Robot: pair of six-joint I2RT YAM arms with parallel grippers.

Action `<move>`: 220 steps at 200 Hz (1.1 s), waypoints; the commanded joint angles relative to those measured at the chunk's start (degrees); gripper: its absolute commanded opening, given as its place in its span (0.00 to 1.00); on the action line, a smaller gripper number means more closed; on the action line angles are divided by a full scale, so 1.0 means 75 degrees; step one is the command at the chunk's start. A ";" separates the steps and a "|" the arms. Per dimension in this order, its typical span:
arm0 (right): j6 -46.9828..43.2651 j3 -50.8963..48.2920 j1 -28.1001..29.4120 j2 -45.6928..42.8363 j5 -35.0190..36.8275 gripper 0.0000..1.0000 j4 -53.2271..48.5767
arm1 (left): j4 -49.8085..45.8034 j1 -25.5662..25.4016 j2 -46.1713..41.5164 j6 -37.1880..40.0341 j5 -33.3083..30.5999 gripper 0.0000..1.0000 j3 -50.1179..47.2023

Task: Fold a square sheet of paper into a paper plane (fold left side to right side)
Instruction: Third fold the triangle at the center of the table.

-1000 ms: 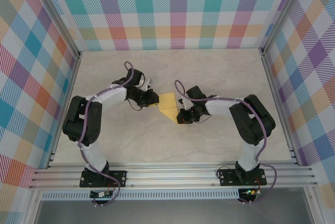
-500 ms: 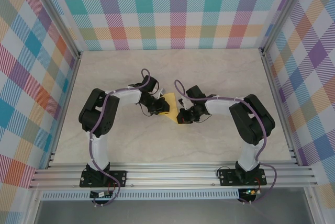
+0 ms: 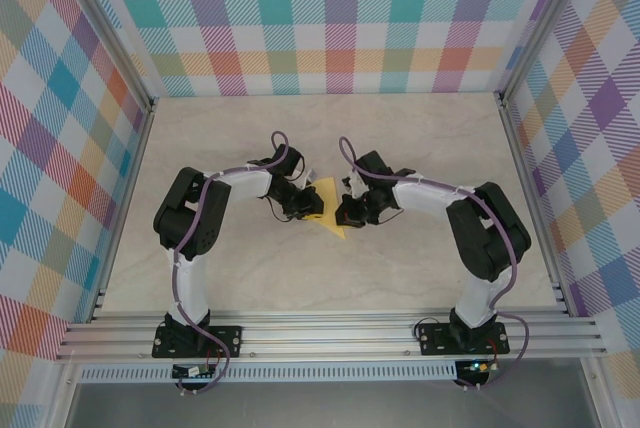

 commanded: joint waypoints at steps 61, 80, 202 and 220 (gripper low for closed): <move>0.0348 0.1433 0.0291 0.1184 -0.0080 0.00 -0.0724 | -0.0313 -0.0020 0.0322 0.0164 -0.0623 0.15 -0.0032; 0.0326 0.1508 0.0300 0.1316 -0.0096 0.00 -0.0880 | -0.0340 -0.0028 0.0331 0.0128 -0.0665 0.15 -0.0001; 0.1286 0.0910 0.0462 0.1284 -0.0094 0.00 -0.0042 | -0.0589 -0.0052 0.0494 0.0011 -0.0609 0.10 0.0283; 0.1386 0.0930 0.0542 0.1285 -0.0042 0.00 0.0032 | -0.0684 -0.0052 0.0508 0.0092 -0.0618 0.09 0.0325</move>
